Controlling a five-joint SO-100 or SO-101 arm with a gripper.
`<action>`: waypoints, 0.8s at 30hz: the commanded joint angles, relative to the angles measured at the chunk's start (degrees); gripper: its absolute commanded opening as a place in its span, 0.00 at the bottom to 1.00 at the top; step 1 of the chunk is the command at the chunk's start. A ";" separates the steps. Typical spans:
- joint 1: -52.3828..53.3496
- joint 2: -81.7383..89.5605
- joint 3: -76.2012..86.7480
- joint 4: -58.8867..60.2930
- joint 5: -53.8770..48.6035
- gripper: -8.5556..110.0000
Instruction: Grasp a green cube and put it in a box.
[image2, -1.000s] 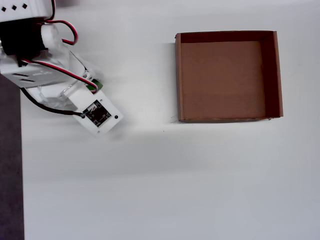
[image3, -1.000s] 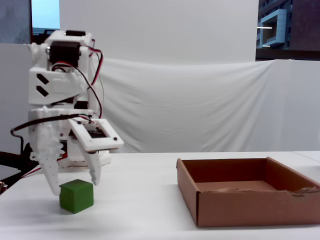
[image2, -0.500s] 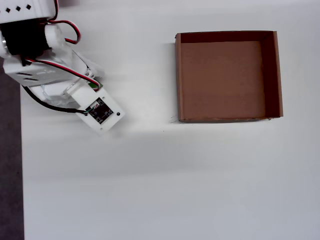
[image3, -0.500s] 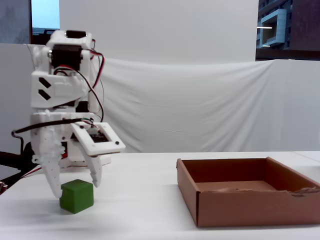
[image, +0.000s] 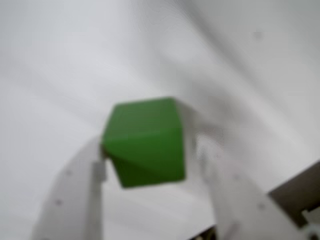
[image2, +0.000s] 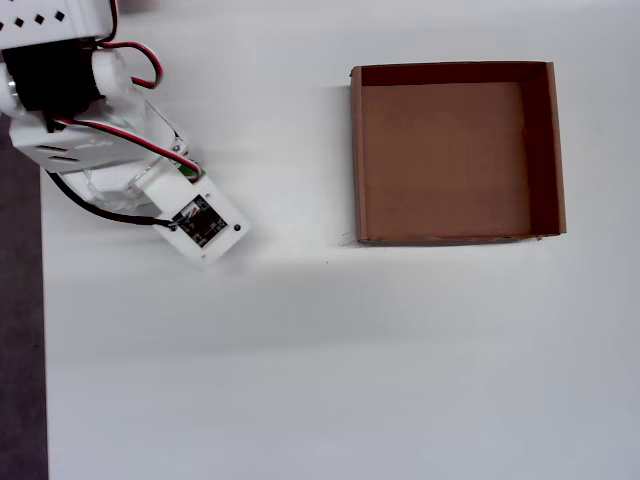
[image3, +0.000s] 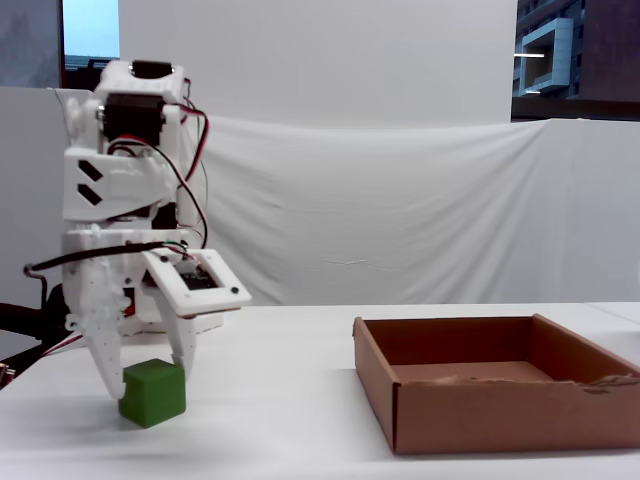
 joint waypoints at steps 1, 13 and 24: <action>-0.70 2.37 -0.18 -0.62 -0.88 0.25; -0.70 2.64 0.44 -1.23 -0.79 0.23; -0.97 3.60 1.76 -1.85 -0.70 0.21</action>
